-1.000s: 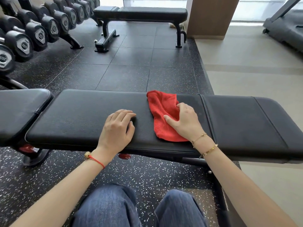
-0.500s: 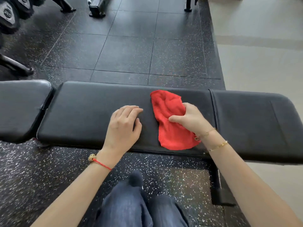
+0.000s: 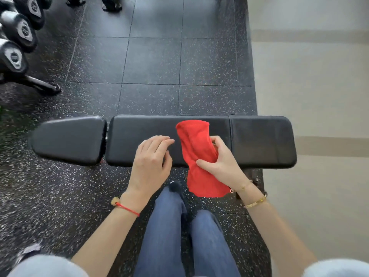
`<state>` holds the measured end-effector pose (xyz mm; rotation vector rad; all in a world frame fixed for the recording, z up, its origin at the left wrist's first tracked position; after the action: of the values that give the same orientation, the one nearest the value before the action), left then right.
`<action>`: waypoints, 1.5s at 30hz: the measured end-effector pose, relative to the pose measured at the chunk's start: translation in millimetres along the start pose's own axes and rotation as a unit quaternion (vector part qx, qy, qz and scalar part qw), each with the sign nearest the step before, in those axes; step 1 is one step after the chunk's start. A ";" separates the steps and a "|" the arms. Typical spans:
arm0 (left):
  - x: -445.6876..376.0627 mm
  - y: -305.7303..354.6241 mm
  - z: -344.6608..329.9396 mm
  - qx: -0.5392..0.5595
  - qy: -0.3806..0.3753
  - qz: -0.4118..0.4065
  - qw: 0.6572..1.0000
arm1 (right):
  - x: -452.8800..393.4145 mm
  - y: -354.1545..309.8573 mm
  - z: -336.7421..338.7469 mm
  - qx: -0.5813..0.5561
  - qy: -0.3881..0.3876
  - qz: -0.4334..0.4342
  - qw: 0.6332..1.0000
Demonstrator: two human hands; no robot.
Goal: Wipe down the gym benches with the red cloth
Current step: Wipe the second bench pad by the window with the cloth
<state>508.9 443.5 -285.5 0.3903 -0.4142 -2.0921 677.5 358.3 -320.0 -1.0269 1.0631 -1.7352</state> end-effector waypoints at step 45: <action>-66.8 538.8 -61.3 0.118 -0.139 0.036 0.983 | 203.4 -0.5 580.6 -0.153 0.313 -0.060 0.936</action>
<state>970.3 219.6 -97.2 0.2157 -0.8343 -2.0369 1147.5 28.6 -98.9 -0.7337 1.7424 -2.1080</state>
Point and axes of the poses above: each hand's wrist, its own x-axis away from the middle knuckle, its own z-axis out of the back of the hand, y = z × x, the point moved 7 cm from there along -x, towards the middle knuckle, and after that the axes turned 10 degrees about z, right-handed, at the moved point
